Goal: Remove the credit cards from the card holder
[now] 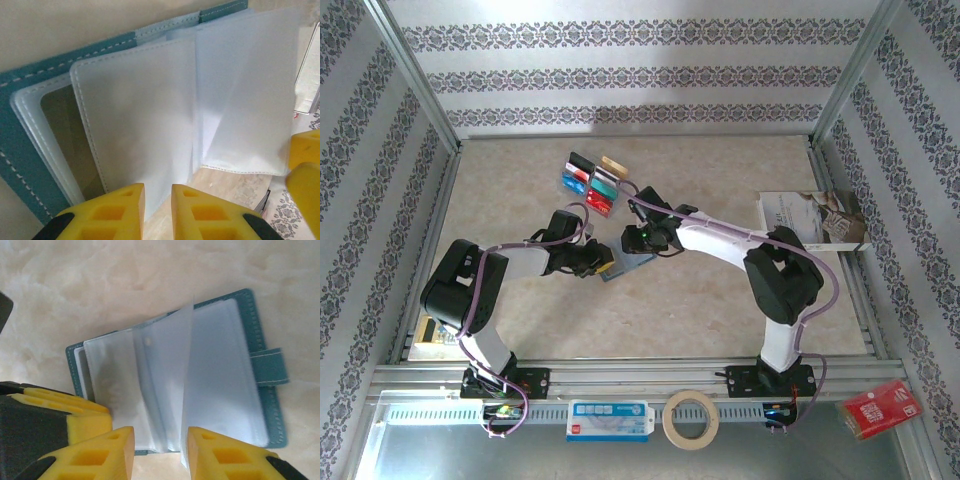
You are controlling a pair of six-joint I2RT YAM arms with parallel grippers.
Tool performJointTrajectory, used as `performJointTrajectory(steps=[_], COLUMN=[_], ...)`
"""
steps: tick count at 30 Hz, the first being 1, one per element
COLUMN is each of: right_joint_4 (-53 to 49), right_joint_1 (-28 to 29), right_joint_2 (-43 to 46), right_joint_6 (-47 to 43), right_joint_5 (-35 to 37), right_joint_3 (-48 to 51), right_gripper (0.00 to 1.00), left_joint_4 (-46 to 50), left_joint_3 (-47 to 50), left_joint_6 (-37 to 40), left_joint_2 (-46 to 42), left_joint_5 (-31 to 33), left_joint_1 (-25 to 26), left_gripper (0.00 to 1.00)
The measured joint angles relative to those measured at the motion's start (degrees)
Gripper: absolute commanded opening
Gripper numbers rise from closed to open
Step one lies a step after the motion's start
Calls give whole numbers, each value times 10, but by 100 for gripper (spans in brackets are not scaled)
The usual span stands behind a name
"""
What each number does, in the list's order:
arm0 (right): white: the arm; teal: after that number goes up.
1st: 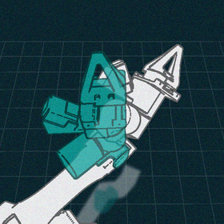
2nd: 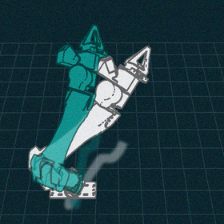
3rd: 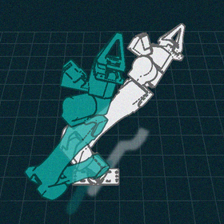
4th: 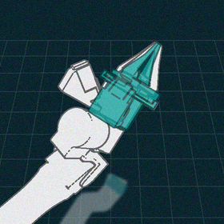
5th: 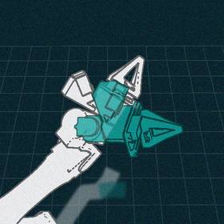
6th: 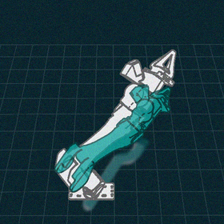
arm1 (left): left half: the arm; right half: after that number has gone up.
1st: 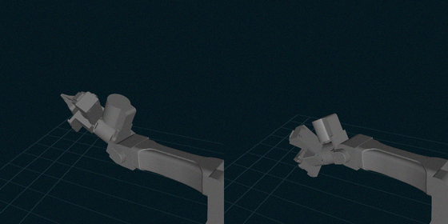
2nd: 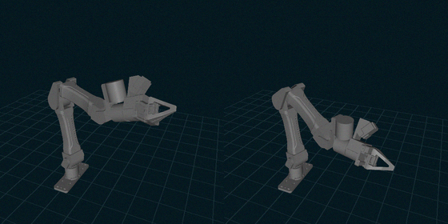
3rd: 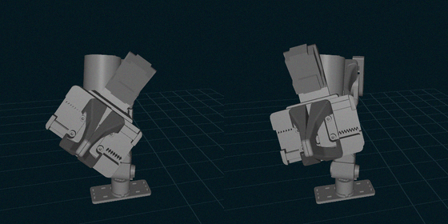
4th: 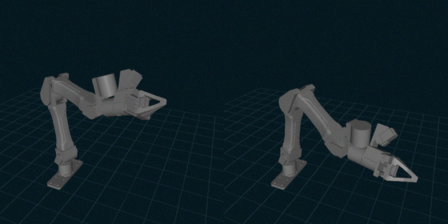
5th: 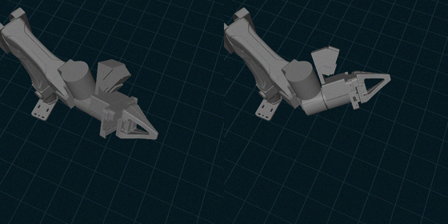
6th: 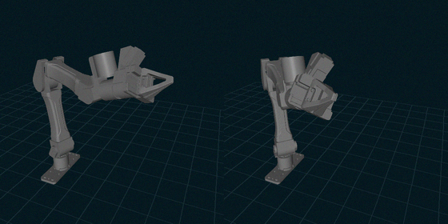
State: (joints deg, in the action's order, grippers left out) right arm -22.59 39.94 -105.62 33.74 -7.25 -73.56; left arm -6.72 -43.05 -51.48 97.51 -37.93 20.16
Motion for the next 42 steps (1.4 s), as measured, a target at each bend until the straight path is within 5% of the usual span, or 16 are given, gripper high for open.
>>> performJointTrajectory(steps=[11,28,42], right_joint_4=[-5,-147,-170], right_joint_1=[28,60,63], right_joint_2=[25,-174,-194], right_joint_6=[-55,-150,-130], right_joint_5=[46,27,22], right_joint_3=[0,-204,-212], right_gripper=[35,42,20], left_joint_4=[24,41,38], left_joint_3=[-7,83,82], left_joint_6=[5,-30,-31], left_joint_2=[-28,-140,-136], left_joint_5=[24,112,80], left_joint_1=[-3,-82,-83], left_gripper=[23,33,33])
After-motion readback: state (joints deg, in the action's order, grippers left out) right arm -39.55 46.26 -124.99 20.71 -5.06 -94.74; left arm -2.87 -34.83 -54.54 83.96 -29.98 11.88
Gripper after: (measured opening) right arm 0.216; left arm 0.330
